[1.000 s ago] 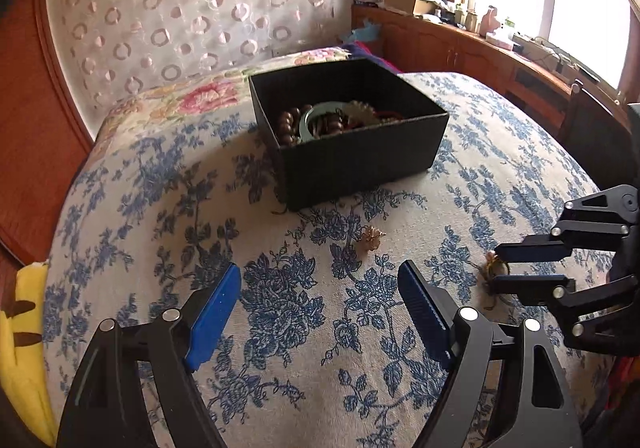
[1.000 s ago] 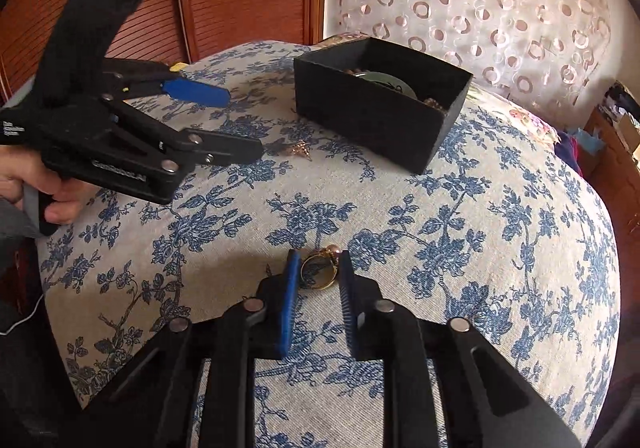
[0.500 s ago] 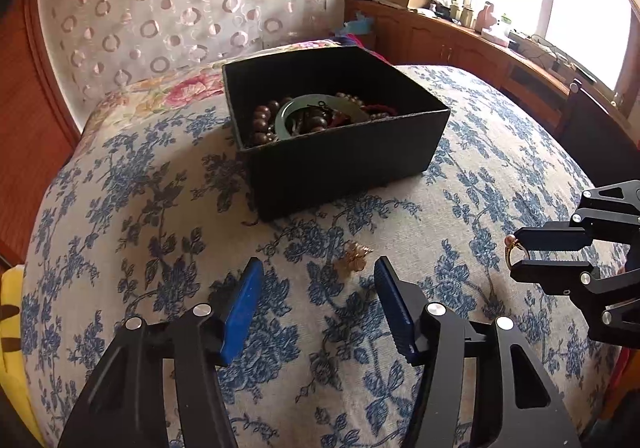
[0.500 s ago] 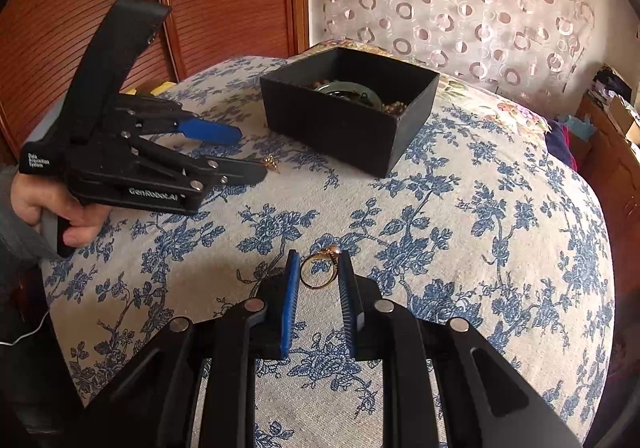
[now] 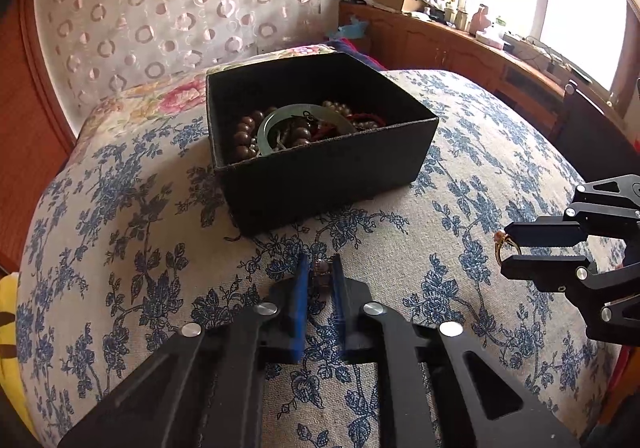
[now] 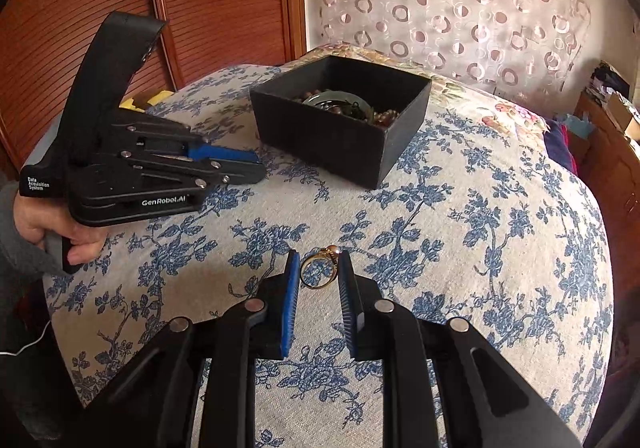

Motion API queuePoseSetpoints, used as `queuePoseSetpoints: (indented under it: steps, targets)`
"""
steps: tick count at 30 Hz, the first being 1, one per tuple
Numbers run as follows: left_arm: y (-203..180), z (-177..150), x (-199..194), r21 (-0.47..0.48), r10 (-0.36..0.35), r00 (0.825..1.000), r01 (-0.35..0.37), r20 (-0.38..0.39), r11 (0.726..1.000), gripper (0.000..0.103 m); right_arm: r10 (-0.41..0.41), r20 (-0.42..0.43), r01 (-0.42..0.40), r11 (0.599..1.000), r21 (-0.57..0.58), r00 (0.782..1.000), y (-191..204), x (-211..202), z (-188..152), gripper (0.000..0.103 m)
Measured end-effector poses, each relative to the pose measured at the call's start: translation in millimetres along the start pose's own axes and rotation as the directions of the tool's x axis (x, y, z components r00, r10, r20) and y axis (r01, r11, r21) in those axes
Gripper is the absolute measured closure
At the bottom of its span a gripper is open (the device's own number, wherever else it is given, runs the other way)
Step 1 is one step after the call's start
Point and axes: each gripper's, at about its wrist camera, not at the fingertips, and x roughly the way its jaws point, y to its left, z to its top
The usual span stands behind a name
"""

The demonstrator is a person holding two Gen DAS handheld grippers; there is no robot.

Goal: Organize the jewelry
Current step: 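Grasp the gold ring with the right gripper while the left grasps the small gold earring, then lower the gold ring and gold earring into the black box and open both grippers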

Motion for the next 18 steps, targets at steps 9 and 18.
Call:
queuePoseSetpoints:
  steps: [9,18]
  targets:
    - [5.6,12.8,-29.5,-0.023,-0.016,0.997,0.018,0.082,1.0,0.094,-0.017,0.059,0.018,1.0,-0.013,0.998,-13.8,-4.1,34.1,0.082]
    - [16.3,45.0,-45.8,-0.025,-0.002,0.99,0.005,0.141,1.0,0.094,-0.031,0.111,0.029,0.999,0.016,0.993,-32.4,7.9,90.2,0.082]
